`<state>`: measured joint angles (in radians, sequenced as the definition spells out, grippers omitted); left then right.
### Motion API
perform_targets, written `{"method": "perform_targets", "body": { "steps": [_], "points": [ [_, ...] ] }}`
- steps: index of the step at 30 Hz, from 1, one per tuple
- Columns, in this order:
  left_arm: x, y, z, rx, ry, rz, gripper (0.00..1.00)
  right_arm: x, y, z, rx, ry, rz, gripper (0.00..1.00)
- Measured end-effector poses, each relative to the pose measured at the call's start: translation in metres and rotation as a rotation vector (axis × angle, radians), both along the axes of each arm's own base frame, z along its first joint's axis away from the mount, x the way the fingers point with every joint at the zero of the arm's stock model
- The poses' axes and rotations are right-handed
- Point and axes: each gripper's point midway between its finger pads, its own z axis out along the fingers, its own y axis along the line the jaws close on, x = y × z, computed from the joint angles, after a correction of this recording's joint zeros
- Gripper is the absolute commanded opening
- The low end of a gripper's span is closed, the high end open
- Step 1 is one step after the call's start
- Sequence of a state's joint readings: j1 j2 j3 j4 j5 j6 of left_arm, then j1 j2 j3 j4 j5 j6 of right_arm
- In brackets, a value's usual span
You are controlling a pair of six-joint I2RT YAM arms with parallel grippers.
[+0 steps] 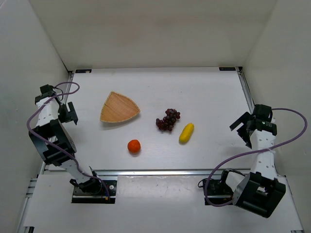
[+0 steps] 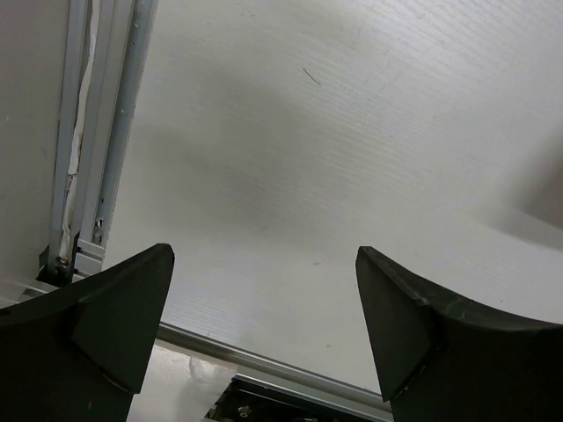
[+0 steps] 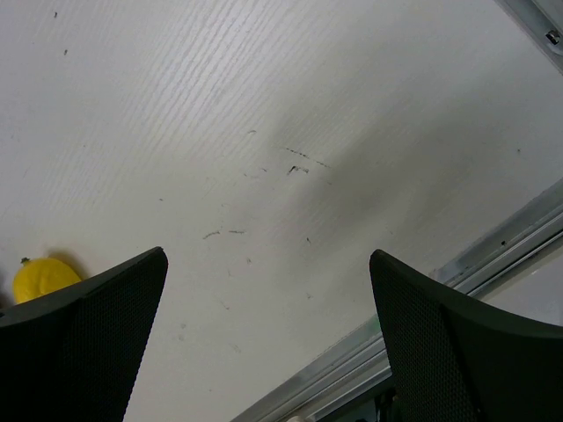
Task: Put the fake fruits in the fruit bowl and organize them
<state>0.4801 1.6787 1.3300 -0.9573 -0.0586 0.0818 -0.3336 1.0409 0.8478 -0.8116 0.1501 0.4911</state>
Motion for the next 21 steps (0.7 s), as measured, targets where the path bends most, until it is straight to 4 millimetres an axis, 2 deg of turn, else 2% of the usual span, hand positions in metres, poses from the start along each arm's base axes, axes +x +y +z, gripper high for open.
{"method": "perform_targets", "body": {
  "steps": [8, 10, 11, 13, 16, 19, 21],
  "points": [
    [0.004, -0.008, 0.003, -0.007, -0.012, -0.05, 1.0, -0.005, 0.008, -0.01, 0.036, 0.016, 0.02, 1.0],
    [0.012, -0.023, 0.013, 0.019, -0.029, -0.134, 1.0, -0.004, 0.009, -0.01, 0.041, 0.013, 0.024, 1.0],
    [0.02, -0.038, 0.021, 0.037, -0.045, -0.201, 1.0, -0.003, 0.01, -0.01, 0.046, 0.009, 0.027, 1.0],
    [0.046, -0.083, 0.044, 0.091, -0.095, -0.387, 1.0, -0.002, 0.011, -0.008, 0.051, -0.001, 0.032, 1.0],
    [0.083, -0.19, 0.08, 0.13, -0.213, -0.735, 1.0, 0.002, 0.014, -0.004, 0.057, -0.034, 0.042, 1.0],
    [0.086, -0.297, 0.096, 0.116, -0.266, -1.032, 1.0, 0.004, 0.015, 0.001, 0.057, -0.063, 0.049, 1.0],
    [0.088, -0.36, 0.096, 0.095, -0.274, -1.173, 1.0, 0.004, 0.016, 0.002, 0.058, -0.075, 0.052, 1.0]
  ]
}}
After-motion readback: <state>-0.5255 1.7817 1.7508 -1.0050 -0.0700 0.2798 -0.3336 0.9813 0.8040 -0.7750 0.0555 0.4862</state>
